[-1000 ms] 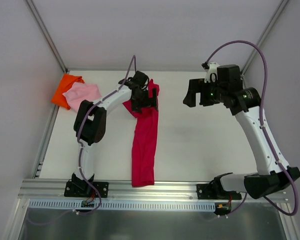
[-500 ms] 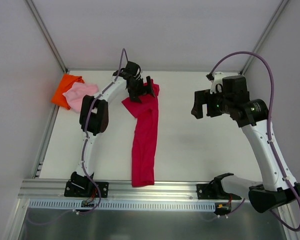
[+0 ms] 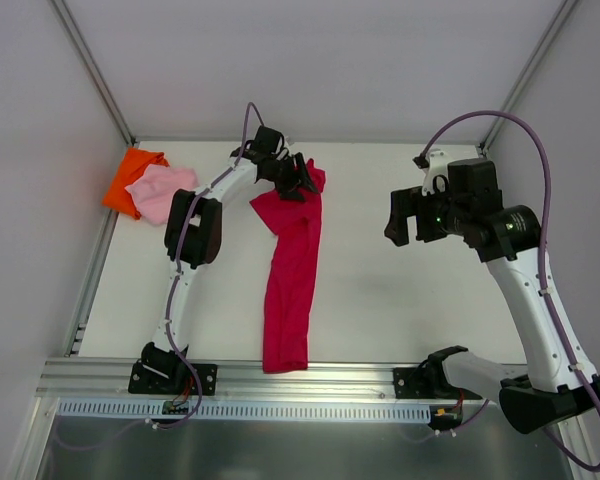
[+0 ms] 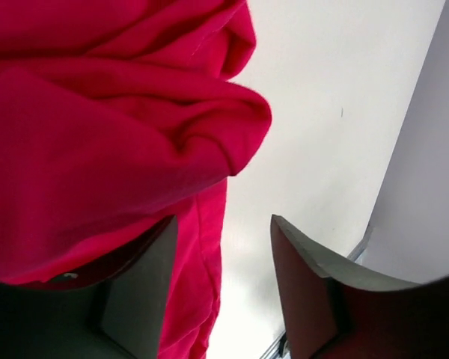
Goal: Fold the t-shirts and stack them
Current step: Rotate the tshirt 90 degrees
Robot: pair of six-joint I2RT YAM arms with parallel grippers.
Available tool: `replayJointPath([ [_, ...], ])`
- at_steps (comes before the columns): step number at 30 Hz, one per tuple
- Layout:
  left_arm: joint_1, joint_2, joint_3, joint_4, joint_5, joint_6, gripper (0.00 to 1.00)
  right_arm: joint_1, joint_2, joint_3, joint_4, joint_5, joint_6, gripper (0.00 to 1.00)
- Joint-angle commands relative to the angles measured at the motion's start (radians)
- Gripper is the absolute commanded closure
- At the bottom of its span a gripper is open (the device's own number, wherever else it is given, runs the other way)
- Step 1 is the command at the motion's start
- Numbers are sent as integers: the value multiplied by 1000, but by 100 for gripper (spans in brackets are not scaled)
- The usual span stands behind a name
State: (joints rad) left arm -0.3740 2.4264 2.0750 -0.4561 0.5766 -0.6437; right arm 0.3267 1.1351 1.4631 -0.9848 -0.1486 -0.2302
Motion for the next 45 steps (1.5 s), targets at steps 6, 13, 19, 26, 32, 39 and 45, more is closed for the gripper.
replayJointPath([
  [6,-11,10,33,40,54,-27,100,-5,-40,-35,1,-34,-21,4],
  [13,-11,-29,31,8,-21,18,80,-5,-44,-66,15,-58,-20,3],
  [19,-5,-101,71,-59,-236,107,37,-3,-48,-87,34,-92,-20,3],
  [26,9,-113,117,-101,-396,151,34,-3,-46,-89,43,-128,-27,3],
  [32,14,-113,122,-93,-445,182,33,-3,-43,-87,41,-146,-31,3],
  [39,17,-73,125,-104,-432,167,32,-3,-47,-69,25,-146,-35,4],
  [45,18,-50,119,-99,-408,168,35,-2,-54,-63,15,-147,-40,3],
])
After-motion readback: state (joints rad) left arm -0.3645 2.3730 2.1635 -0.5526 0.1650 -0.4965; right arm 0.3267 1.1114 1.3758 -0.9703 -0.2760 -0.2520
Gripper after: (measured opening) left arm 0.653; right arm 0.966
